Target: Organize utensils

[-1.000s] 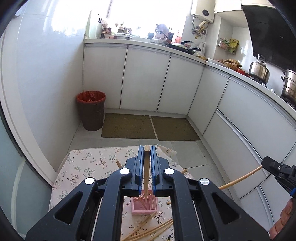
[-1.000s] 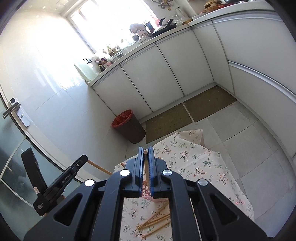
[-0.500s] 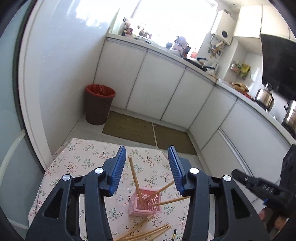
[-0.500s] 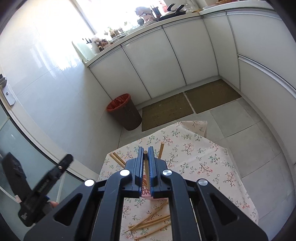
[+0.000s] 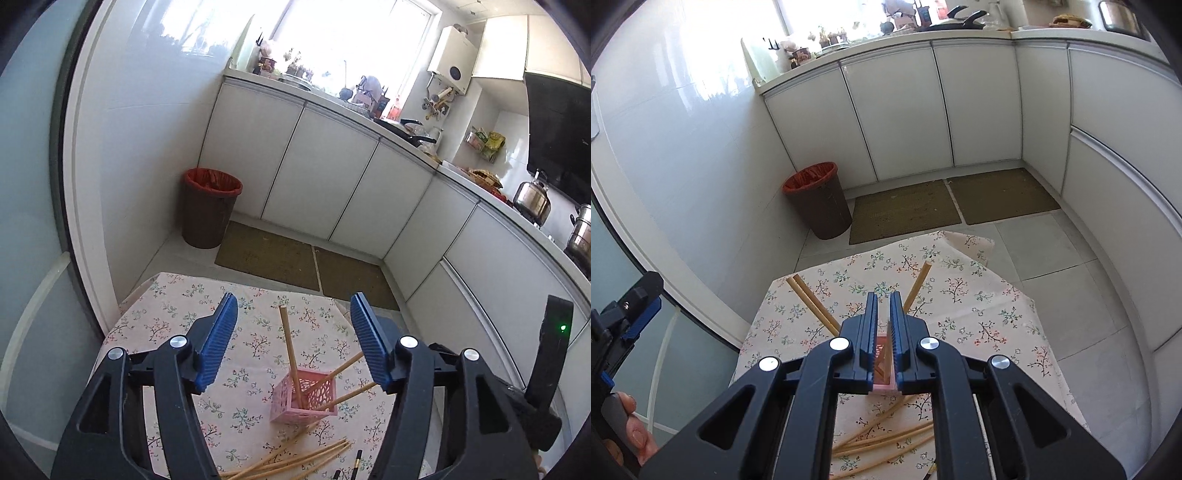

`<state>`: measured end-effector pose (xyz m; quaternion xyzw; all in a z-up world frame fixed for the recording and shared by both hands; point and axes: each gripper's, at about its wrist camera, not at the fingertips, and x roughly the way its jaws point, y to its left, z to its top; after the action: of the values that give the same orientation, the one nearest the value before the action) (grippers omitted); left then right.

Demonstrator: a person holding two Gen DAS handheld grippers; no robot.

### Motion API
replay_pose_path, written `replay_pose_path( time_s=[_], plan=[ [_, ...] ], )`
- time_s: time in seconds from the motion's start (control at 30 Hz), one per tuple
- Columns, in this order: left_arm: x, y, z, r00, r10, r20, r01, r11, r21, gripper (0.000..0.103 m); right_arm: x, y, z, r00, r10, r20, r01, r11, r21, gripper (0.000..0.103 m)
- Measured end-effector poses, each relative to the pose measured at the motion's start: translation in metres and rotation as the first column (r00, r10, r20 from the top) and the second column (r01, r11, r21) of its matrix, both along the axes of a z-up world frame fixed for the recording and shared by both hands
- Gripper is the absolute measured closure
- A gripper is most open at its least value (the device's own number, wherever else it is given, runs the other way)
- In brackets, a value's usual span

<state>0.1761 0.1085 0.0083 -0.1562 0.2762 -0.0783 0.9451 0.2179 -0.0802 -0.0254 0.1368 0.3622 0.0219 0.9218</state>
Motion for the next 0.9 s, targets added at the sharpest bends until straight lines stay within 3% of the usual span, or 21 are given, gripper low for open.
replay_pose_path(
  time_s=[0.1, 0.13, 0.33, 0.43, 0.57, 0.77, 0.9],
  plan=[
    [-0.004, -0.004, -0.001, 1.0, -0.003, -0.006, 0.003, 1.0, 0.019, 0.03, -0.016, -0.01, 0.007, 0.996, -0.066, 0.057, 0.066, 0.998, -0.006, 0.047],
    [-0.005, -0.005, -0.002, 1.0, -0.005, -0.009, 0.005, 1.0, 0.026, 0.028, -0.022, -0.014, 0.009, 0.993, -0.086, 0.078, 0.086, 0.996, 0.0, 0.039],
    [-0.017, -0.018, -0.018, 0.998, -0.021, -0.058, 0.025, 0.998, 0.059, 0.007, -0.061, -0.034, 0.008, 0.976, -0.177, 0.13, 0.181, 0.983, -0.024, 0.014],
    [-0.018, -0.029, -0.039, 0.987, -0.07, -0.142, 0.081, 0.994, 0.076, 0.007, -0.081, -0.047, -0.007, 0.972, -0.208, 0.109, 0.212, 0.977, -0.029, 0.008],
    [-0.023, -0.05, -0.08, 0.954, -0.135, -0.268, 0.176, 0.975, 0.137, 0.007, -0.102, -0.07, -0.043, 0.973, -0.232, -0.012, 0.231, 0.973, -0.019, 0.007],
    [-0.034, -0.088, -0.133, 0.879, -0.222, -0.421, 0.342, 0.91, 0.234, 0.007, -0.131, -0.1, -0.105, 0.943, -0.273, -0.192, 0.277, 0.961, -0.007, 0.007],
    [-0.041, -0.112, -0.149, 0.846, -0.267, -0.461, 0.421, 0.866, 0.27, 0.007, -0.145, -0.103, -0.126, 0.932, -0.274, -0.237, 0.271, 0.962, -0.046, 0.007]
  ],
)
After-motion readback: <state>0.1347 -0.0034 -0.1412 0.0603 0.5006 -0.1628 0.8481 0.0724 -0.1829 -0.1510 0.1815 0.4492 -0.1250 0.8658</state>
